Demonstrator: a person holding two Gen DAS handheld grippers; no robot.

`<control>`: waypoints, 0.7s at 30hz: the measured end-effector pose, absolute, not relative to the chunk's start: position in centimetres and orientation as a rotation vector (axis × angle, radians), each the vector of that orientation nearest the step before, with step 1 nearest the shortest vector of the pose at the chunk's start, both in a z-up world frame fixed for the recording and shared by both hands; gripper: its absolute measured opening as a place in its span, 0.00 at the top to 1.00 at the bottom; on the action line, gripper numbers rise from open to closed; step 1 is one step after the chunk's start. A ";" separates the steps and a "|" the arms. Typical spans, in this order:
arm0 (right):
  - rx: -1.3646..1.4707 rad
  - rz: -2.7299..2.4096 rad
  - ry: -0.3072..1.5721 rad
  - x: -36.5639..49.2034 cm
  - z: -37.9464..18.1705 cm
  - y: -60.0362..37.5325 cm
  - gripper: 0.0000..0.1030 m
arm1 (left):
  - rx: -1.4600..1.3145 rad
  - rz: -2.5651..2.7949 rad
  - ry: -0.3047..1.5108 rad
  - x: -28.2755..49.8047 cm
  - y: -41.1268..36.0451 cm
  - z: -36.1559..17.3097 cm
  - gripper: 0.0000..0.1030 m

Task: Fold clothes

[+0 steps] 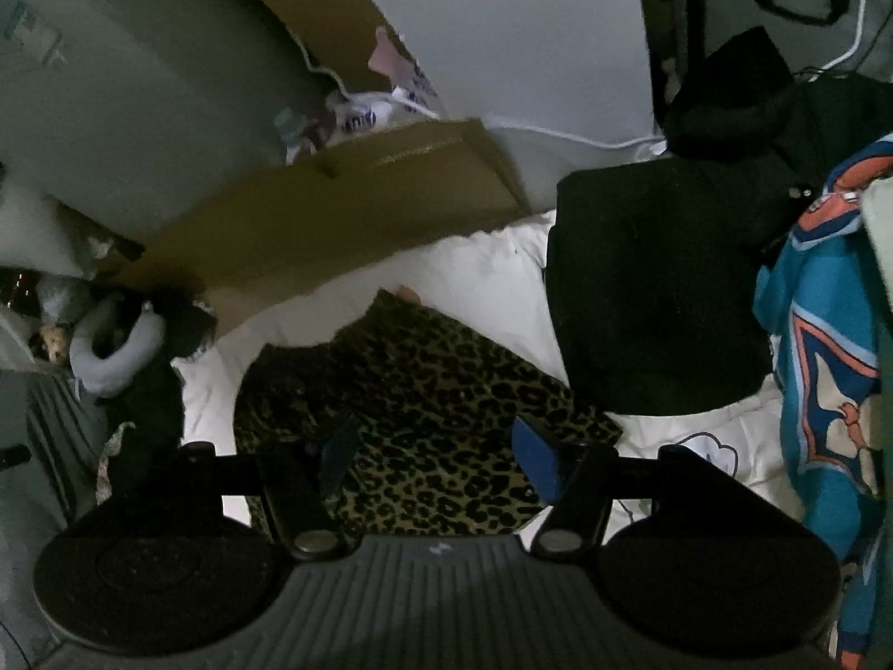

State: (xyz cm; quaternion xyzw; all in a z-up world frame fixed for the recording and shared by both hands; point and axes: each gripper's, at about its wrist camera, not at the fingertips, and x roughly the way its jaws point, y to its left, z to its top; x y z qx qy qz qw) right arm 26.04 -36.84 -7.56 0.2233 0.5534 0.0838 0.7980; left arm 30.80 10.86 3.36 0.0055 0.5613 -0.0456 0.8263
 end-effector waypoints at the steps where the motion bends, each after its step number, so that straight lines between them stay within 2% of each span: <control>1: 0.488 0.183 1.186 26.0 -6.9 -36.8 0.34 | 0.009 -0.097 1.188 30.7 11.1 3.5 0.36; 9: 0.500 0.160 1.143 25.2 -4.6 -35.1 0.34 | -0.030 -0.097 1.155 29.6 13.4 3.1 0.34; 21: 0.571 0.133 1.108 22.2 -8.3 -29.8 0.34 | -0.111 -0.087 1.134 26.3 16.2 -1.9 0.34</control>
